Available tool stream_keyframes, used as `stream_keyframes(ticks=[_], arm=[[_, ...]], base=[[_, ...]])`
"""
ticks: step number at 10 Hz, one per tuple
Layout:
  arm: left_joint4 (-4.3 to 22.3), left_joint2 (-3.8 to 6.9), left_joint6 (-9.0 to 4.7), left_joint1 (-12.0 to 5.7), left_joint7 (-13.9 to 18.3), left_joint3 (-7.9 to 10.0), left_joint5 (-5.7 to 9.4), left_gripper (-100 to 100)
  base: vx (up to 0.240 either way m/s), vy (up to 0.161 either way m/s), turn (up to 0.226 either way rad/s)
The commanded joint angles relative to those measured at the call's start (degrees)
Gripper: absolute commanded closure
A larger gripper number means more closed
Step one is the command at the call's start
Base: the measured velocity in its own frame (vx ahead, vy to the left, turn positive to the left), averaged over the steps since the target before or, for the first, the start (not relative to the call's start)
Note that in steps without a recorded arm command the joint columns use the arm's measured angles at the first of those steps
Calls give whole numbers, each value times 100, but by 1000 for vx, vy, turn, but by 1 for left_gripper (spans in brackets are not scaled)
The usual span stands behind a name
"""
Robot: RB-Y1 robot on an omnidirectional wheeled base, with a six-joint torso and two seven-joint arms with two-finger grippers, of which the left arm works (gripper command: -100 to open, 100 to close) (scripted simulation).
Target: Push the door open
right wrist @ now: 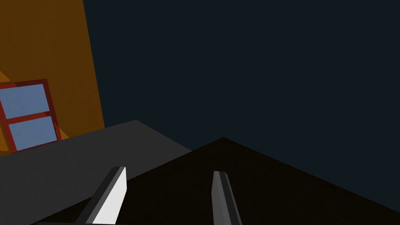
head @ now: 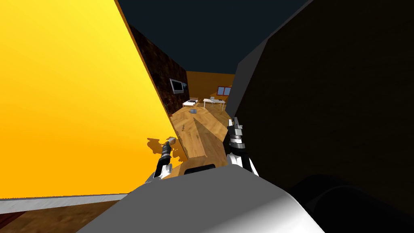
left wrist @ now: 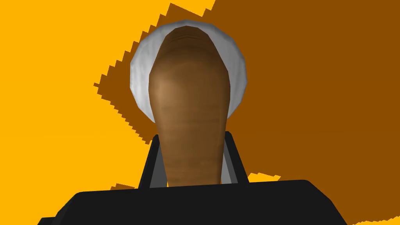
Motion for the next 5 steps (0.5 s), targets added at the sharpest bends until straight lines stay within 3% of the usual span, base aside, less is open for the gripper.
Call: stream_keyframes(ticks=[1,2,5], arm=[[1,20,-23,-18,-30,89,46,100],[47,15,-14,-12,-10,50,27,100],[59,58,-35,-4,-76,239,141,100]], base=[[190,-43,51],[89,-13,26],[172,-26,42]])
